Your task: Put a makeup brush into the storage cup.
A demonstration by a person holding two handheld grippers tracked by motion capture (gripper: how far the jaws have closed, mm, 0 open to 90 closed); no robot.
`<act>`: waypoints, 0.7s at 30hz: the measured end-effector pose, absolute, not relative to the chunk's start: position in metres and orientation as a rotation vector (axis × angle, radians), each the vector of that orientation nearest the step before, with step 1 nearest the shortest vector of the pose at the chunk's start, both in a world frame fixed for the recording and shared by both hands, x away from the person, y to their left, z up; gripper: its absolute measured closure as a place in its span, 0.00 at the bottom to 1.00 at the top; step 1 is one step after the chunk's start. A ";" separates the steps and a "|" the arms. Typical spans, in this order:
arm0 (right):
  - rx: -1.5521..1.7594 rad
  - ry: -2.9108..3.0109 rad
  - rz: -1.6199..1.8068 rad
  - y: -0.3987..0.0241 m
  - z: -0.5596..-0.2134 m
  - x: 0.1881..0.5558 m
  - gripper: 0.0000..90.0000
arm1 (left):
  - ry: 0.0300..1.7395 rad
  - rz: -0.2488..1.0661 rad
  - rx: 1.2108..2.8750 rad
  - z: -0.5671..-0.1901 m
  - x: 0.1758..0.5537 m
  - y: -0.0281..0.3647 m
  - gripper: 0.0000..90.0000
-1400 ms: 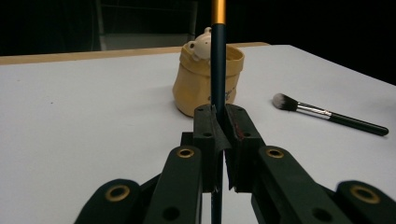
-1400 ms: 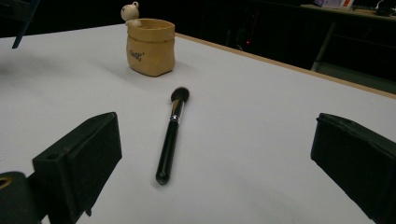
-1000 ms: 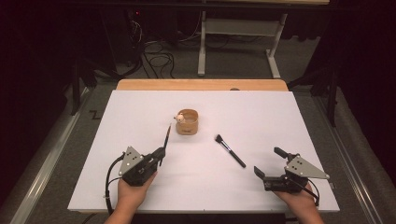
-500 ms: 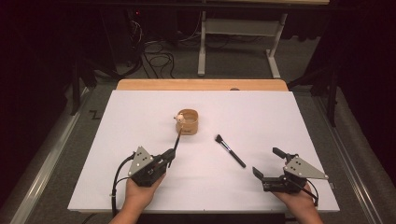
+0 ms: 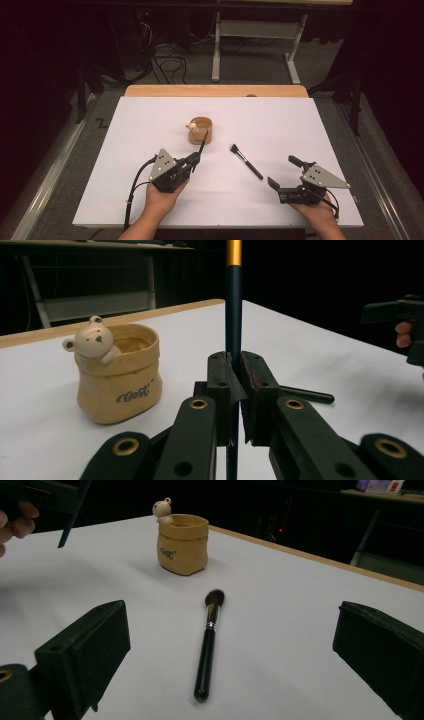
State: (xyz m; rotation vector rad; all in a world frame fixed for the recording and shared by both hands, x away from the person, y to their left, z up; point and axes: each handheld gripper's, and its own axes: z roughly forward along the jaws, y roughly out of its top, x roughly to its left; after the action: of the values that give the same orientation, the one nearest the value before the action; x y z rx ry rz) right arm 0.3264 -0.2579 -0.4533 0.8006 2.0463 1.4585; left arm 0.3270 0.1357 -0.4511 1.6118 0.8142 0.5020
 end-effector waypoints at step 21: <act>0.785 2.125 1.476 -0.213 -0.427 0.343 0.05 | 0.804 0.479 1.601 -0.462 0.319 0.136 0.93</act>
State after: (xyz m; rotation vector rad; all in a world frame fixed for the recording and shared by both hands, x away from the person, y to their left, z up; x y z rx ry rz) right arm 0.3430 -0.2126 -0.4274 0.7855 2.1252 1.4760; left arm 0.3190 0.1355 -0.4621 1.6010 0.8036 0.4793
